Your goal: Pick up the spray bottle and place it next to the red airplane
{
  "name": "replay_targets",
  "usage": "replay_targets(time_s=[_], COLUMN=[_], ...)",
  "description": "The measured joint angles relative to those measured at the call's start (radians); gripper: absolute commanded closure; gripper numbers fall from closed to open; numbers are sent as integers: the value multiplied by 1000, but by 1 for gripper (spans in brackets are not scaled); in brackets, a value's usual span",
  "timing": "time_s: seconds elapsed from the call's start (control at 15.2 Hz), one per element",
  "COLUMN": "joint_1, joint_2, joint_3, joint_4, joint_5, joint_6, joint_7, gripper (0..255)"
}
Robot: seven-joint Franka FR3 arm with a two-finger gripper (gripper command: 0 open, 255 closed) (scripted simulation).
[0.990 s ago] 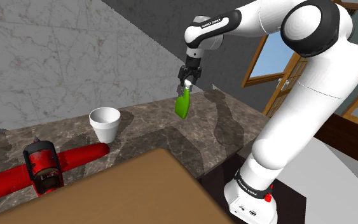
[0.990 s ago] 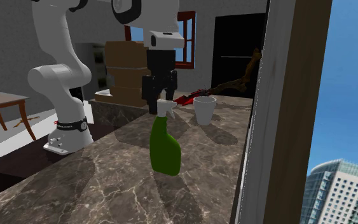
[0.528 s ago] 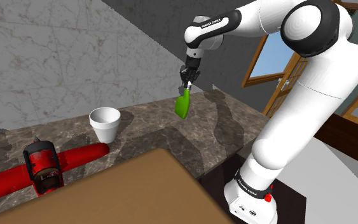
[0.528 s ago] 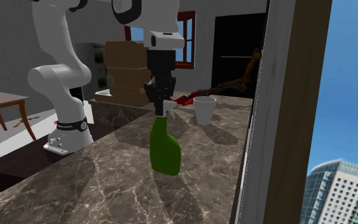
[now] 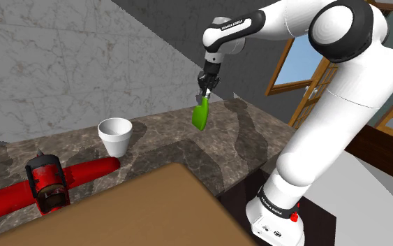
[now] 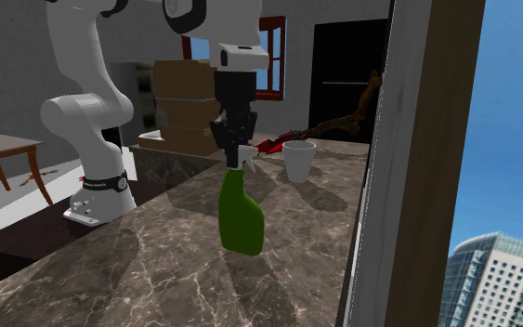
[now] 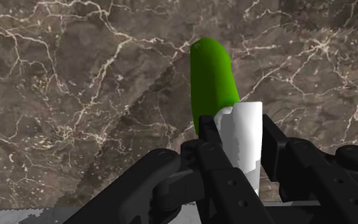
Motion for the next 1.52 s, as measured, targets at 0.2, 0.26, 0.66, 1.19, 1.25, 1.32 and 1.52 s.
replay_targets(time_s=[0.2,0.26,0.66,1.19,1.25,1.32,1.52], joint_1=[1,1,1,3,3,3,2], joint_2=[-9,-13,-29,-40,-42,-40,-37], joint_3=[1,1,2,4,4,4,3], joint_4=[26,36,96,191,200,218,260], joint_5=[-2,-2,-5,-7,-8,-7,-7], joint_6=[-34,-48,-124,-229,-242,-257,-296], joint_7=[2,3,5,9,9,8,7], gripper=[255,255,255,255,255,255,255])
